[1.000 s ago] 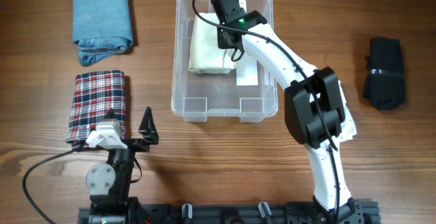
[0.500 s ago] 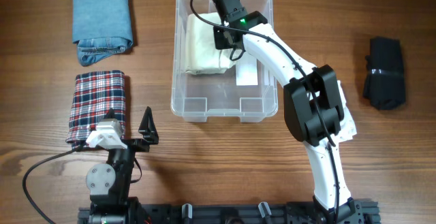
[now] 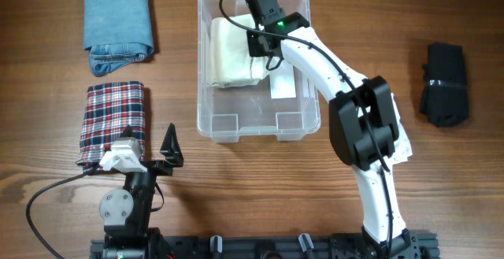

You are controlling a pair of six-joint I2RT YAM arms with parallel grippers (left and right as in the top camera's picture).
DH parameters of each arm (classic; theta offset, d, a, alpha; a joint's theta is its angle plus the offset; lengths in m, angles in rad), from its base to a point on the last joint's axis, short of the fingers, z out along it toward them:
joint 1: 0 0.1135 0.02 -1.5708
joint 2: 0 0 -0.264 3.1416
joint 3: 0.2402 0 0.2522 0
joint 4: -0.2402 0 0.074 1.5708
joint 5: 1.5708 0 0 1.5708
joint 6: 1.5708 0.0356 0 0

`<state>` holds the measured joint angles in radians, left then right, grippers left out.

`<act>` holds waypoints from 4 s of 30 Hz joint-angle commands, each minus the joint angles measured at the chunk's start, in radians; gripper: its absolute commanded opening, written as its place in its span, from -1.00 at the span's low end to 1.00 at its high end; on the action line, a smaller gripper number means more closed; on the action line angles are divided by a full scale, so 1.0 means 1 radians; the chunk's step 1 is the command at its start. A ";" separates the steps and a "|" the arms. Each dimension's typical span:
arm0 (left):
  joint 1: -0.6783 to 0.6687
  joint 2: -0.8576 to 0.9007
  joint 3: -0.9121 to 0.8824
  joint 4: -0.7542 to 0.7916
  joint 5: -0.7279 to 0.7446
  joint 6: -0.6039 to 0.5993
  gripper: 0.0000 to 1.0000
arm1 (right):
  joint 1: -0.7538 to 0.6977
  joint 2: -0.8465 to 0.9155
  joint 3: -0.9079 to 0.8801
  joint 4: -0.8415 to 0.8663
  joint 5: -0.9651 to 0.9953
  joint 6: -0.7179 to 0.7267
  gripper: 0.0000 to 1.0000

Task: Pack container
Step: 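Lower the cream cloth into the bin's upper left and release, then move the right gripper right to the black folded garment, then grasp the black garment with the right gripper and lift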

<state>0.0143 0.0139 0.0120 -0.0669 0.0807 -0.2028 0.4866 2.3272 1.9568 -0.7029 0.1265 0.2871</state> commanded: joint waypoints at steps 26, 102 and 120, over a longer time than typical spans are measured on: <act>0.005 -0.007 -0.006 -0.001 0.013 0.013 1.00 | -0.738 -0.543 -0.074 -0.586 0.224 0.111 0.99; 0.005 -0.007 -0.006 -0.001 0.013 0.013 0.99 | -0.782 -0.149 -0.332 -0.120 0.382 -0.420 0.98; 0.005 -0.007 -0.006 -0.001 0.013 0.013 1.00 | -0.782 -0.094 -0.332 -0.092 0.373 -0.415 0.27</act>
<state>0.0143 0.0139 0.0120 -0.0669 0.0807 -0.2028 -0.2928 2.2078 1.6314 -0.8009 0.5240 -0.1299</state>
